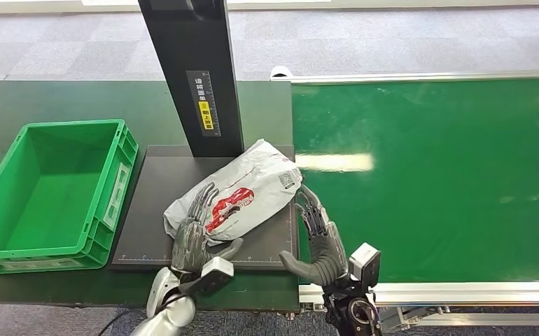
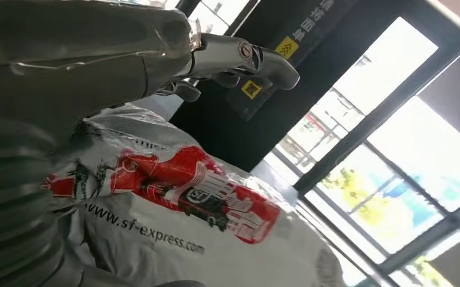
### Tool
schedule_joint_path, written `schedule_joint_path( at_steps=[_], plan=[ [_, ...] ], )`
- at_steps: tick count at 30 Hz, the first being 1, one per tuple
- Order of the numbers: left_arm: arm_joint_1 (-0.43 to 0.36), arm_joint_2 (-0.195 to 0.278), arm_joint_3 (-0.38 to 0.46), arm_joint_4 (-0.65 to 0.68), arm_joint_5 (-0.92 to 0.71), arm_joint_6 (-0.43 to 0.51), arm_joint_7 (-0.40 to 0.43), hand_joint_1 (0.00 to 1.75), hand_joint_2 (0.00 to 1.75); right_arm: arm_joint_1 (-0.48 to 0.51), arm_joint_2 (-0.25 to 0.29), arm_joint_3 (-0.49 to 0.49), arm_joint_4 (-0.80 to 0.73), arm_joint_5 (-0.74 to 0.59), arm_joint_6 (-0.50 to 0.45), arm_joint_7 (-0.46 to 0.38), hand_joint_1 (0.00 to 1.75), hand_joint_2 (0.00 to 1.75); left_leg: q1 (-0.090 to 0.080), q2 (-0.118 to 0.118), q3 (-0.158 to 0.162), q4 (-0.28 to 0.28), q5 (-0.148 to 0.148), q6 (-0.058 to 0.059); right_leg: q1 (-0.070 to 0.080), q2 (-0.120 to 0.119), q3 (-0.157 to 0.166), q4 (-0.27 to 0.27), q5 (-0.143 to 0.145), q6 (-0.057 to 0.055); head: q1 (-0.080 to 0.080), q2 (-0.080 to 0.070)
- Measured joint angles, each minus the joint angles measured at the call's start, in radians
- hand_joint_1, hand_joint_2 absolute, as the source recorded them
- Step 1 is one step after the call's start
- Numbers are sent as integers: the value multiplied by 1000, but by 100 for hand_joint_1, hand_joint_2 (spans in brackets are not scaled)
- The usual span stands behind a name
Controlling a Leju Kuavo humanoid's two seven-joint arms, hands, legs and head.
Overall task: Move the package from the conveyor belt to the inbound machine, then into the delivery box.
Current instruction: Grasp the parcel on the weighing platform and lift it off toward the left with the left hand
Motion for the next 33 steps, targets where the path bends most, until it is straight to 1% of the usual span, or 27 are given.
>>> schedule_joint_path(
  at_steps=[2, 4, 9, 10, 11, 13, 21, 22, 25, 26, 28, 33],
  plan=[
    [-66, -2, 16, 95, -94, 38, 67, 0, 175, -13, 2, 1, 0, -1, 0, 0, 0, 175, 0, 0, 0, 0, 1, 0, 0, 0, 0, 0, 0, 0, 0, 0],
    [-124, -4, 25, 173, -200, 54, 163, 0, 175, -22, 6, 3, 1, -4, -1, 0, 0, 175, 0, 0, 0, 0, 1, 0, 0, 0, 0, 0, 0, 0, 0, 0],
    [-231, -11, 25, 316, -472, 56, 476, 0, 175, -39, 13, 5, 2, -14, 0, 0, 0, 175, 0, 0, 0, 0, 1, 0, 0, 0, 0, 0, 0, 0, 0, 0],
    [-249, -13, 24, 337, -511, 54, 526, 0, 175, -42, 14, 5, 3, -15, 0, 0, 0, 175, 0, -1, 0, 0, 1, 0, 0, 0, 0, 0, 0, 0, 0, 0],
    [-265, -16, 23, 355, -537, 51, 560, 0, 175, -45, 15, 5, 3, -15, 0, 0, 0, 175, 0, -1, 0, 0, 1, 0, 0, 0, 0, 0, 0, 0, 0, 0],
    [-289, -18, 22, 384, -557, 50, 588, 0, 175, -49, 18, 5, 4, -16, 0, 0, 0, 175, 0, -1, 0, 0, 0, 0, 0, 0, 0, 0, 0, 0, 0, 0],
    [-324, -23, 22, 438, -560, 50, 594, 2, 175, -53, 20, 4, 5, -17, 0, 0, 0, 175, 0, -1, 2, 0, 1, 0, 0, 0, 2, 0, 0, 0, 0, 0],
    [-326, -24, 22, 441, -561, 49, 596, 41, 175, -53, 20, 4, 5, -17, 0, 0, 0, 175, 0, -1, 2, 0, 1, 0, 0, 0, 2, 0, 0, 0, 0, 0],
    [-331, -25, 23, 448, -571, 31, 600, 171, 175, -53, 21, 3, 5, -15, -4, 0, 0, 175, 0, -1, 2, 0, 1, 0, 0, 0, 2, 0, 0, 0, 0, 0],
    [-332, -25, 24, 450, -574, 22, 597, 175, 175, -52, 21, 2, 5, -14, -7, 0, 0, 175, 0, -1, 2, 0, 1, 0, 0, 0, 2, 0, 0, 0, 0, 0],
    [-332, -25, 30, 454, -575, 4, 580, 175, 175, -52, 22, 0, 5, -15, -12, 0, 0, 175, 0, -1, 2, 0, 1, 0, 0, 0, 2, 0, 0, 0, 0, 0],
    [-332, -26, 66, 458, -545, -13, 490, 175, 175, -52, 23, -11, 5, -23, -12, 0, 0, 175, 0, -1, 2, 0, 1, 0, 0, 0, 2, 0, 0, 0, 0, 0]
  ],
)
